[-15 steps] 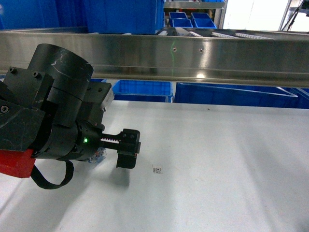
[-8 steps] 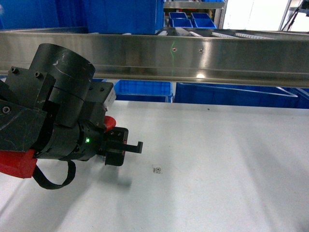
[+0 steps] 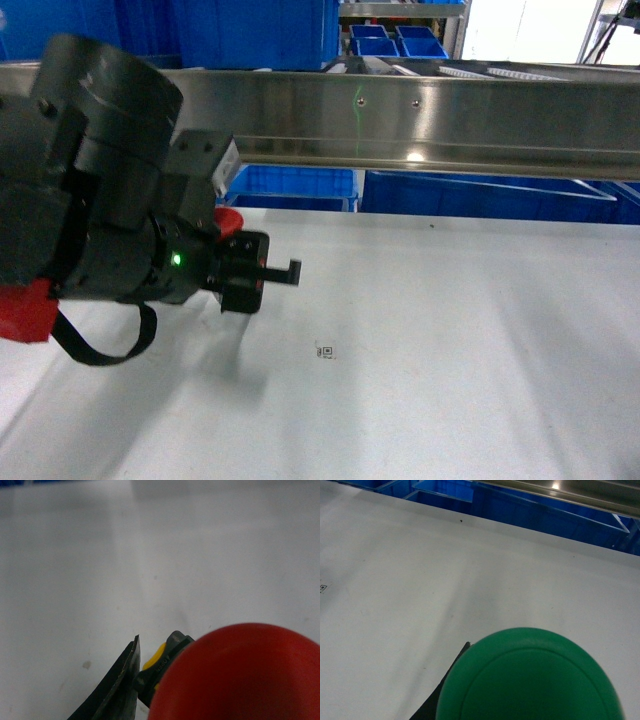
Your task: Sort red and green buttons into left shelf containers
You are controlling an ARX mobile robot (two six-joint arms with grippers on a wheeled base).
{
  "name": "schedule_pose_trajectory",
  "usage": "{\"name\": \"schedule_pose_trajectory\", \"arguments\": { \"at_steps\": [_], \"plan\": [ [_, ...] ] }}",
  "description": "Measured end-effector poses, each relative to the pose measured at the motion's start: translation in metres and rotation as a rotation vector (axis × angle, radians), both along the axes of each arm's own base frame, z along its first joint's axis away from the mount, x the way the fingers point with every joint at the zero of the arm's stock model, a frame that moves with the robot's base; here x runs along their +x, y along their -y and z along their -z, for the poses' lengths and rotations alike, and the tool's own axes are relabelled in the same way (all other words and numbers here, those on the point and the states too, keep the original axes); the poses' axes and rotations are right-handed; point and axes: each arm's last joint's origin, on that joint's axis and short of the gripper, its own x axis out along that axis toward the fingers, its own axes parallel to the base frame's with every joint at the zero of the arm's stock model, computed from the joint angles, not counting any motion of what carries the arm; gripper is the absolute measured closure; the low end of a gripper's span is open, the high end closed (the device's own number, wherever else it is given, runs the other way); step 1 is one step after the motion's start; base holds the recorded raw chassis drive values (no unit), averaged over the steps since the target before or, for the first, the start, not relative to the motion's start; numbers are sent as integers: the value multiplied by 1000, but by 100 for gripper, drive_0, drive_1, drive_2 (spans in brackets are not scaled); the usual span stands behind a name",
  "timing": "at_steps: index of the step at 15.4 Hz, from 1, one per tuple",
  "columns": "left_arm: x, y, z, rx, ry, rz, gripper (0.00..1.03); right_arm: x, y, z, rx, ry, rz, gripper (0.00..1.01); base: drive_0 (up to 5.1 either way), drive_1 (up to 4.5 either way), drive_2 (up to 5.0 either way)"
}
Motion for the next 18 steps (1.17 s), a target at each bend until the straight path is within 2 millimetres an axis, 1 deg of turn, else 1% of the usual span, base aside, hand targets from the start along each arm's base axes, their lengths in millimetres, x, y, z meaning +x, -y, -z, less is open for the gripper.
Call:
{"name": "schedule_pose_trajectory", "arguments": {
  "at_steps": [2,3,5,6,7,8,10,11,12,14,15,17,18],
  "plan": [
    [-5,-4,-37,-55,84,12,59,0,0,0,0,0,0,75,0,0,0],
    [-10,-7,-51,-80,101,4,59,0,0,0,0,0,0,75,0,0,0],
    [-29,-11,-79,-113,142,-27,59,0,0,0,0,0,0,75,0,0,0],
    [-38,-8,-90,-126,164,-28,59,0,0,0,0,-1,0,75,0,0,0],
    [-53,-5,-101,-141,177,-24,59,0,0,0,0,0,0,75,0,0,0],
    [-66,-3,-104,-142,180,-25,59,0,0,0,0,0,0,75,0,0,0],
    [-95,4,-103,-114,161,-20,59,0,0,0,0,0,0,75,0,0,0],
    [-106,6,-102,-101,164,-17,59,0,0,0,0,0,0,75,0,0,0],
    [-112,8,-105,-101,178,-17,59,0,0,0,0,0,0,75,0,0,0],
    [-109,8,-108,-107,227,-43,59,0,0,0,0,0,0,75,0,0,0],
    [-103,0,-108,-111,273,-98,59,0,0,0,0,0,0,75,0,0,0],
    [-95,-19,-103,-83,248,-181,59,0,0,0,0,0,1,75,0,0,0],
    [-95,-21,-103,-75,246,-198,59,0,0,0,0,0,1,75,0,0,0]
  ]
}}
